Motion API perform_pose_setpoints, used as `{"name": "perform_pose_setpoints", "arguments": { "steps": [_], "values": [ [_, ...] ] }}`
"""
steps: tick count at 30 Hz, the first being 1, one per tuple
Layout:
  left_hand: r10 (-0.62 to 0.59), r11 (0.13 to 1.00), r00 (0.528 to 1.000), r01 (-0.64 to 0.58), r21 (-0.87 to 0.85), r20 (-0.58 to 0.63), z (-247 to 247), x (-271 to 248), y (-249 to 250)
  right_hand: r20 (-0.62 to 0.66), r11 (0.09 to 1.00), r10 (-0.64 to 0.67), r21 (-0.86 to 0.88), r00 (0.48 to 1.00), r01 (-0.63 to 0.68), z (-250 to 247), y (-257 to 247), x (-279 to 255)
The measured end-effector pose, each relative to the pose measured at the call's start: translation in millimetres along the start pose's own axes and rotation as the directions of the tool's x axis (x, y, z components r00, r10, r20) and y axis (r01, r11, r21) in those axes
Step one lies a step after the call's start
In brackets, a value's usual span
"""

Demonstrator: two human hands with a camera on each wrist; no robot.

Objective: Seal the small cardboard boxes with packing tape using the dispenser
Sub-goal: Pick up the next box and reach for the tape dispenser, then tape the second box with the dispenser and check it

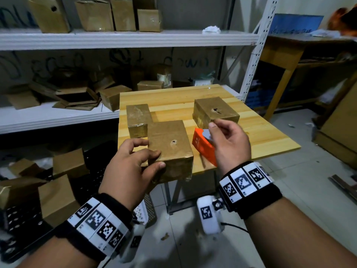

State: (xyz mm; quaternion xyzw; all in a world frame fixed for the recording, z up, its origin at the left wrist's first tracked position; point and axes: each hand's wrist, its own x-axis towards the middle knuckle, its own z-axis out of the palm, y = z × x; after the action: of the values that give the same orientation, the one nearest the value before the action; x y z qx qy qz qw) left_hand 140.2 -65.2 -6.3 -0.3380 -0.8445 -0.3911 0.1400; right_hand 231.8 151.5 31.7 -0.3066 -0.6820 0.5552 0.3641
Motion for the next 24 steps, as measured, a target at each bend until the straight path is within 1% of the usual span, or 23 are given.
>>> {"name": "perform_pose_setpoints", "arguments": {
  "steps": [2, 4, 5, 7, 9, 12, 13, 14, 15, 17, 19, 21, 24],
  "values": [
    [-0.007, 1.0, 1.0, 0.007, 0.022, -0.007, -1, 2, -1, -0.022, 0.994, -0.045, -0.101, 0.999, 0.042, -10, -2, 8],
    [-0.003, 0.999, 1.0, 0.003, 0.045, -0.006, 0, 5, 0, 0.01, 0.951, -0.069, -0.3, 0.998, 0.069, -17, 5, 18],
    [0.002, 0.999, 1.0, -0.002, 0.051, -0.007, 1, 6, 1, 0.045, 0.906, -0.073, -0.415, 0.996, 0.086, -18, 9, 22],
    [0.004, 0.998, 1.0, -0.003, 0.06, -0.011, 2, 8, 3, 0.131, 0.773, -0.072, -0.619, 0.989, 0.138, -21, 14, 26],
    [-0.004, 0.998, 1.0, 0.004, 0.066, -0.006, 2, 10, 4, 0.229, 0.628, -0.046, -0.75, 0.972, 0.206, -21, 17, 26],
    [-0.038, 0.999, 0.999, 0.038, 0.021, 0.017, 0, 11, 4, 0.331, 0.429, 0.04, -0.858, 0.943, 0.283, -20, 18, 24],
    [-0.052, 0.999, 0.998, 0.052, -0.005, 0.029, -1, 12, 4, 0.339, 0.39, 0.058, -0.874, 0.939, 0.291, -20, 18, 24],
    [-0.06, 0.998, 0.997, 0.061, -0.026, 0.037, -2, 13, 4, 0.34, 0.371, 0.058, -0.88, 0.939, 0.296, -20, 18, 25],
    [-0.063, 0.997, 0.997, 0.065, -0.042, 0.04, -3, 14, 3, 0.338, 0.375, 0.048, -0.878, 0.94, 0.297, -20, 19, 26],
    [-0.067, 0.995, 0.996, 0.07, -0.069, 0.054, -5, 16, 2, 0.333, 0.41, 0.034, -0.865, 0.942, 0.291, -23, 16, 27],
    [-0.071, 0.994, 0.991, 0.08, -0.077, 0.118, -5, 19, 0, 0.314, 0.475, 0.025, -0.839, 0.949, 0.265, -26, 10, 28],
    [-0.071, 0.995, 0.978, 0.084, -0.061, 0.194, -3, 20, -1, 0.271, 0.595, -0.009, -0.772, 0.962, 0.223, -30, 1, 27],
    [-0.064, 0.994, 0.979, 0.079, -0.073, 0.193, -3, 23, -2, 0.194, 0.769, -0.079, -0.613, 0.978, 0.183, -37, -12, 32]
  ]
}}
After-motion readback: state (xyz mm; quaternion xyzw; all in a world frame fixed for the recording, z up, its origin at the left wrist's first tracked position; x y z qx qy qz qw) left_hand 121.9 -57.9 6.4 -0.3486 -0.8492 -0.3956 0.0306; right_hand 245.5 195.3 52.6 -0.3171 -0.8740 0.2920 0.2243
